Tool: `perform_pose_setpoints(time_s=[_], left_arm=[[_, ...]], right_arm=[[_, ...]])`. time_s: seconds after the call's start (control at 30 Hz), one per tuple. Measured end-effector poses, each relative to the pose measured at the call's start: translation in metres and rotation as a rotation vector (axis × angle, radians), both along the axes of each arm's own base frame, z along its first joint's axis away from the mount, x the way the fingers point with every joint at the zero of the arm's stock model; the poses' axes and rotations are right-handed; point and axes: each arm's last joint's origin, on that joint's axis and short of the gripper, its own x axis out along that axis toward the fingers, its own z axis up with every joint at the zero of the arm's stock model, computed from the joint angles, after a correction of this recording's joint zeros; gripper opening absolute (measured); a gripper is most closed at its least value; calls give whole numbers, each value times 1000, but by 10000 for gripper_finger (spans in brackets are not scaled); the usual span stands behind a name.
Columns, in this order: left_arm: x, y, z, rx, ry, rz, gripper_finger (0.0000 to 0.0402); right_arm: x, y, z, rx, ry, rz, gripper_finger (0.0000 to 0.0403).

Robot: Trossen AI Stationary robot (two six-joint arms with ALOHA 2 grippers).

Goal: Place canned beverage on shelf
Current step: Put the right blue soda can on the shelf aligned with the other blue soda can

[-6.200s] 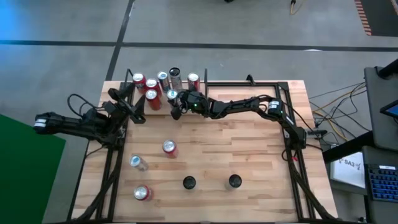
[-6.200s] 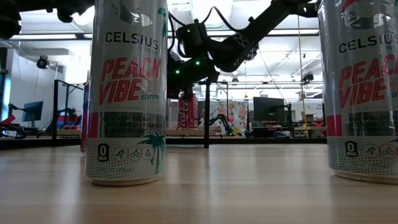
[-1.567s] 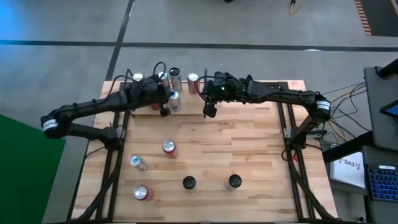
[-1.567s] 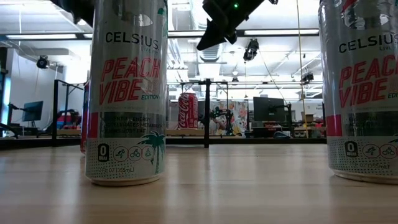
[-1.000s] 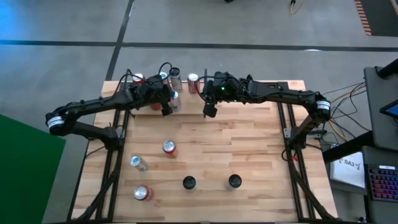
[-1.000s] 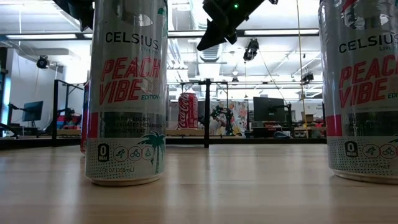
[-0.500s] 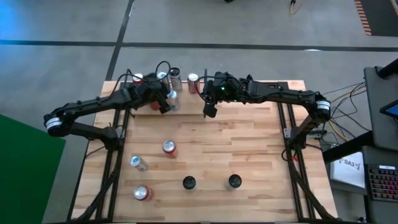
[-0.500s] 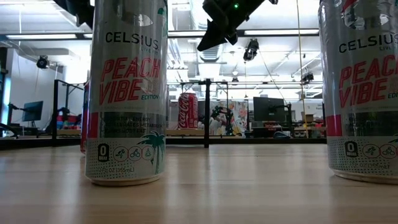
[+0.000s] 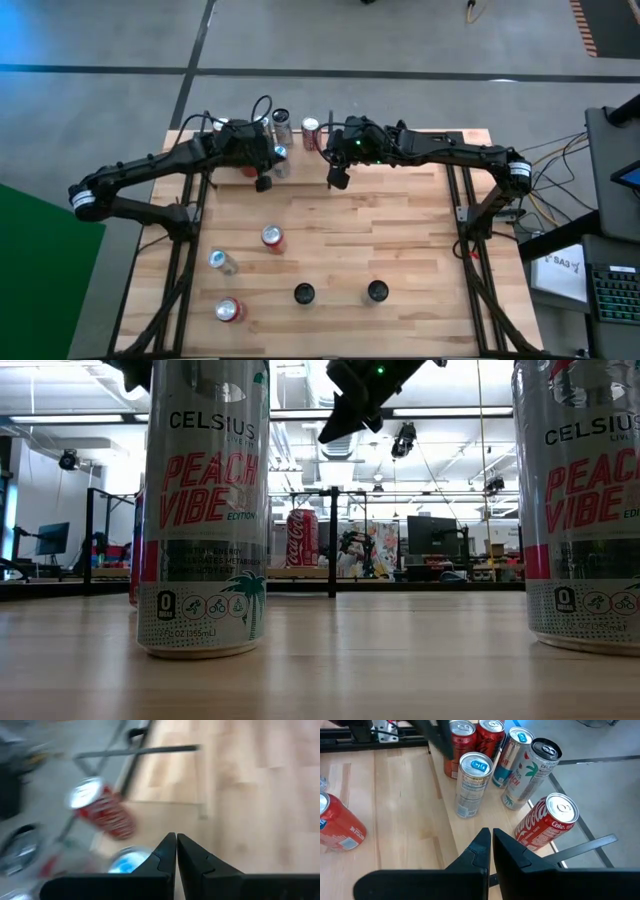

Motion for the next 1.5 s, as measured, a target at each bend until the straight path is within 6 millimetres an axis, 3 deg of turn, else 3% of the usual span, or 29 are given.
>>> perform_pose_setpoints(time_s=[0.23, 0.77, 0.97, 1.17, 1.33, 1.5], left_arm=[[8, 3, -12, -69, 34, 3, 0], [20, 16, -32, 16, 145, 179, 0], [20, 15, -26, 35, 104, 174, 0], [0, 9, -5, 187, 126, 229, 0], [-11, 11, 5, 254, 126, 264, 0], [-11, 18, -5, 219, 150, 238, 0]], right_arm=[[-1, 0, -1, 3, 11, 0, 9], [-1, 0, -1, 4, 13, 0, 9], [-1, 0, -1, 6, 16, -1, 9], [0, 0, -2, 25, -12, -7, 9], [16, -1, -10, 55, -125, 88, 9], [40, -11, -28, 27, -211, 87, 9]])
